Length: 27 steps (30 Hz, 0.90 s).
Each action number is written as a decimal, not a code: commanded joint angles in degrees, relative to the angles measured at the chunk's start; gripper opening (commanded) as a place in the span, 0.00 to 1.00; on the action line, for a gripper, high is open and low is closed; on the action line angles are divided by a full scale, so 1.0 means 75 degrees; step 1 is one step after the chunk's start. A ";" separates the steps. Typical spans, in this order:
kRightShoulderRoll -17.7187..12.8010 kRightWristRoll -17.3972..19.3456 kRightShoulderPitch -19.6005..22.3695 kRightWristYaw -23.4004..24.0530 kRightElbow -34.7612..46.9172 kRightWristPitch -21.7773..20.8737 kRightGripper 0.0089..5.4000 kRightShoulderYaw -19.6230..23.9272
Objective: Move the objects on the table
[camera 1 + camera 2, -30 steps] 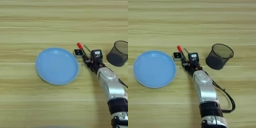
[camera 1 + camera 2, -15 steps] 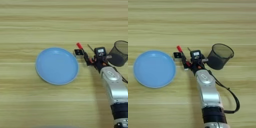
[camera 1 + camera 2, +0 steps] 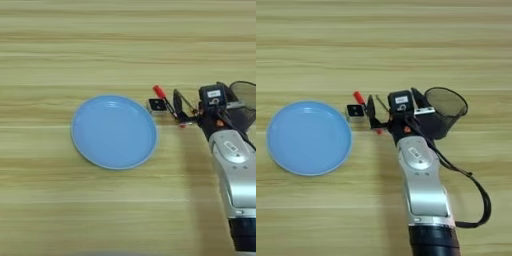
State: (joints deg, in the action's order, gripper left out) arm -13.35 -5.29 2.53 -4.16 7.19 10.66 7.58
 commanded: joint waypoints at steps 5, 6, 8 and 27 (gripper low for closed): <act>-0.0093 0.0057 -0.0149 0.0409 0.1002 -0.0574 1.00 0.0644; -0.0077 0.0076 -0.0209 0.0426 0.1060 -0.0591 1.00 0.0694; -0.0027 0.0157 -0.0353 0.0490 0.1147 -0.0655 1.00 0.0862; 0.0083 0.0479 -0.1143 0.0519 0.1380 -0.0458 1.00 0.1591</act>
State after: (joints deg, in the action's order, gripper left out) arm -11.45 -2.60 -7.74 -0.41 16.04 7.39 18.41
